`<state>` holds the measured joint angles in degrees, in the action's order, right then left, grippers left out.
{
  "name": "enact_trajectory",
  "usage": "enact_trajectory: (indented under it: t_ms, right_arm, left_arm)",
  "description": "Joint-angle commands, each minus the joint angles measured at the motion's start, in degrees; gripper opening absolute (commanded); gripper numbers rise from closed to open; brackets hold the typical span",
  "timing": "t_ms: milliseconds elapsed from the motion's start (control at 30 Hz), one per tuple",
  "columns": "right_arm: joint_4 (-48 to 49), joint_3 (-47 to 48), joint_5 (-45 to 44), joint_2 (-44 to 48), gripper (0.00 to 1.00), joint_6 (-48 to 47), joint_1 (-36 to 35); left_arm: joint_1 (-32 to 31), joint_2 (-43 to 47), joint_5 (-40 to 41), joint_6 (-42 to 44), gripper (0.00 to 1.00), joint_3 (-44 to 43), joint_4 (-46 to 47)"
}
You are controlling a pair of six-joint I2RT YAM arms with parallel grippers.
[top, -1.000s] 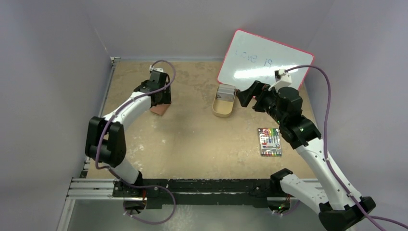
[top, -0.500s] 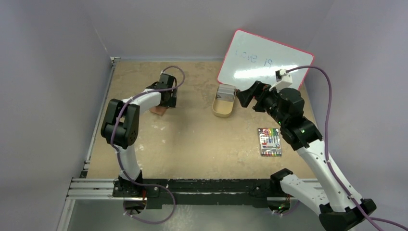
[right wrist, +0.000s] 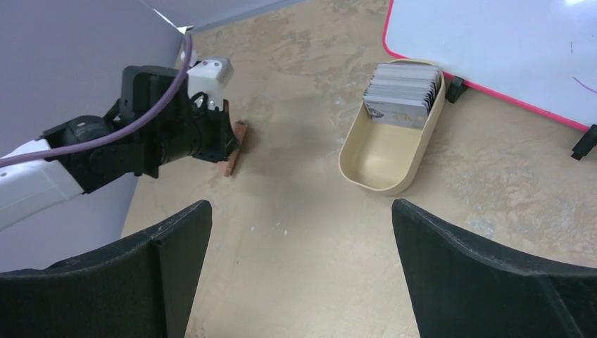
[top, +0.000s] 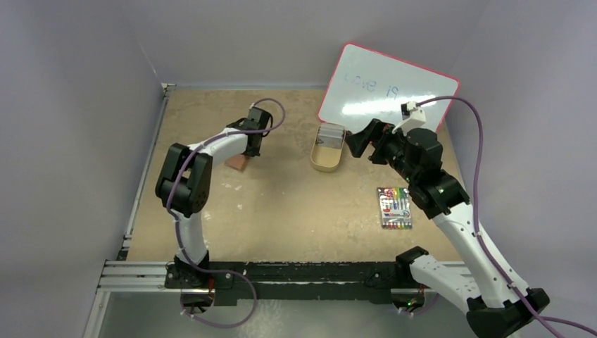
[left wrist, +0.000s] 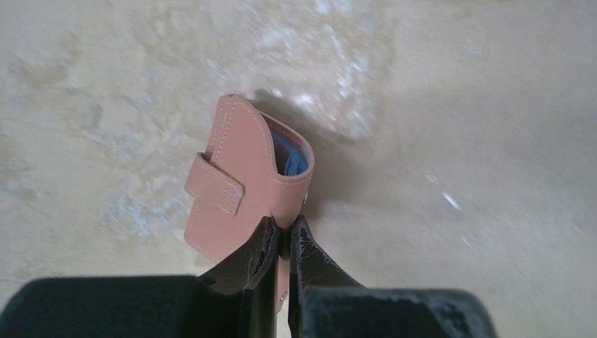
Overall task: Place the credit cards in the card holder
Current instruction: Pick up the card holder from the center of the board, then place the card holder at the center of the board.
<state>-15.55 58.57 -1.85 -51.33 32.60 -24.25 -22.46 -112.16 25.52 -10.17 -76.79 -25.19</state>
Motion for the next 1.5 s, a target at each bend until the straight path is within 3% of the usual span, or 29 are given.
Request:
enact_trajectory:
  t_ms: [0, 200, 333, 433, 533, 700, 800, 1000, 1100, 1467]
  right_arm:
    - [2.4, -1.3, 1.1, 1.4, 0.99, 0.4, 0.3]
    - [4.2, -3.5, 3.1, 1.1, 0.96, 1.7, 0.3]
    - [4.4, -6.4, 6.0, 0.1, 0.92, 1.6, 0.3]
    - [5.1, -8.6, 7.7, -0.1, 0.86, 1.9, 0.3]
    - [5.7, -10.2, 10.0, -0.8, 0.79, 2.1, 0.3]
    - [6.7, -12.7, 13.0, -3.6, 0.67, 3.2, 0.3]
    - [7.5, -14.2, 13.7, -5.7, 0.61, 5.0, 0.3]
    - [9.3, -16.4, 12.3, -8.7, 0.54, 7.3, -1.2]
    - [9.8, -16.2, 11.2, -10.8, 0.52, 8.1, -2.9]
    - [10.5, -8.0, 2.1, -25.7, 0.50, 11.7, -18.7]
  left_arm:
    - [-0.8, 8.8, -12.3, -6.7, 0.00, -1.0, -5.4]
    - [-0.8, 24.6, -38.3, -22.4, 0.00, 4.9, -0.2]
    - [-0.9, 33.2, -52.8, -43.1, 0.00, 18.9, 21.4]
    - [-1.3, 36.3, -52.5, -54.8, 0.00, 29.9, 35.6]
    - [-2.7, 36.6, -49.0, -58.3, 0.00, 39.2, 41.2]
    - [-3.7, 31.5, -50.9, -66.2, 0.00, 50.2, 59.8]
    - [-3.7, 29.6, -50.1, -63.0, 0.01, 50.5, 56.8]
    - [-3.8, 32.3, -45.5, -53.0, 0.26, 48.6, 42.3]
    - [-3.7, 34.2, -43.5, -49.9, 0.34, 48.0, 36.8]
    - [-3.7, 44.1, -32.1, -42.3, 0.38, 44.4, 19.6]
